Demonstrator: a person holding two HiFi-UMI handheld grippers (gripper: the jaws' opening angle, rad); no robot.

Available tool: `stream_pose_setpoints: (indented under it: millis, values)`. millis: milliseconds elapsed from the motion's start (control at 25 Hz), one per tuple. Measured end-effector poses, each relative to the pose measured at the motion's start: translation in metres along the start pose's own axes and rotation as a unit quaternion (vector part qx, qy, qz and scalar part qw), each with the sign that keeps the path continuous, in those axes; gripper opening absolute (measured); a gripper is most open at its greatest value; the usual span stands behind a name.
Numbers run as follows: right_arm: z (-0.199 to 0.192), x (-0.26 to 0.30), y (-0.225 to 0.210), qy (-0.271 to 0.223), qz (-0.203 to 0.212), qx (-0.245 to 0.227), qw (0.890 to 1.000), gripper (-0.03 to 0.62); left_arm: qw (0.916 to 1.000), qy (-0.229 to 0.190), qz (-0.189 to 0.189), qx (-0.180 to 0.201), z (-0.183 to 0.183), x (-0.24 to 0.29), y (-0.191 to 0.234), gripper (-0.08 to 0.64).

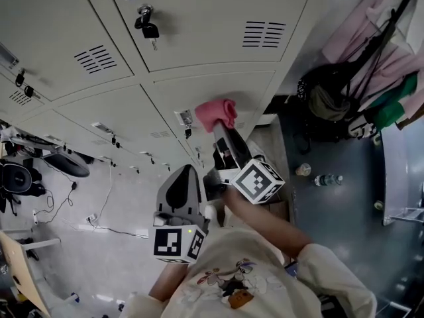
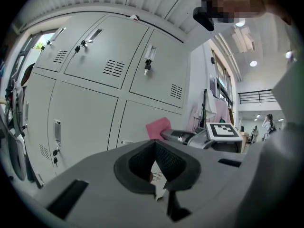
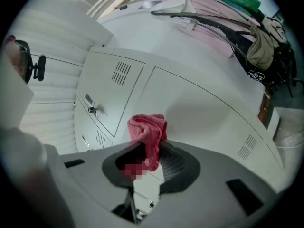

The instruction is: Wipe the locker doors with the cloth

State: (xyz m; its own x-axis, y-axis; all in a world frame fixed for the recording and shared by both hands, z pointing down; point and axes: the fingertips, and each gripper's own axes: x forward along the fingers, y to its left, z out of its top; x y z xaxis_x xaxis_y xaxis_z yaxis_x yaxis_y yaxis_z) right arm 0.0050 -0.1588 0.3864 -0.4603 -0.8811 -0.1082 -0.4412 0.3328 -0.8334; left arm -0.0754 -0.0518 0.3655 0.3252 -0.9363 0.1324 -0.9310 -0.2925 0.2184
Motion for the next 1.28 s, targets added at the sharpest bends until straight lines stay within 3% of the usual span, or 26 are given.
stream_pose_setpoints:
  millis: [240, 520, 1280]
  values:
    - [0.033, 0.021, 0.026, -0.025, 0.044, 0.011, 0.999, 0.084, 0.9999, -0.004, 0.009, -0.002, 0.002, -0.006, 0.0, 0.006]
    - [0.03, 0.029, -0.015, -0.011, -0.033, 0.091, 0.995, 0.084, 0.9996, -0.001, 0.028, -0.001, -0.001, -0.012, 0.008, 0.005]
    - [0.002, 0.029, -0.064, 0.001, -0.077, 0.067, 0.995, 0.084, 0.9998, 0.011, 0.018, 0.002, -0.007, -0.007, 0.007, 0.006]
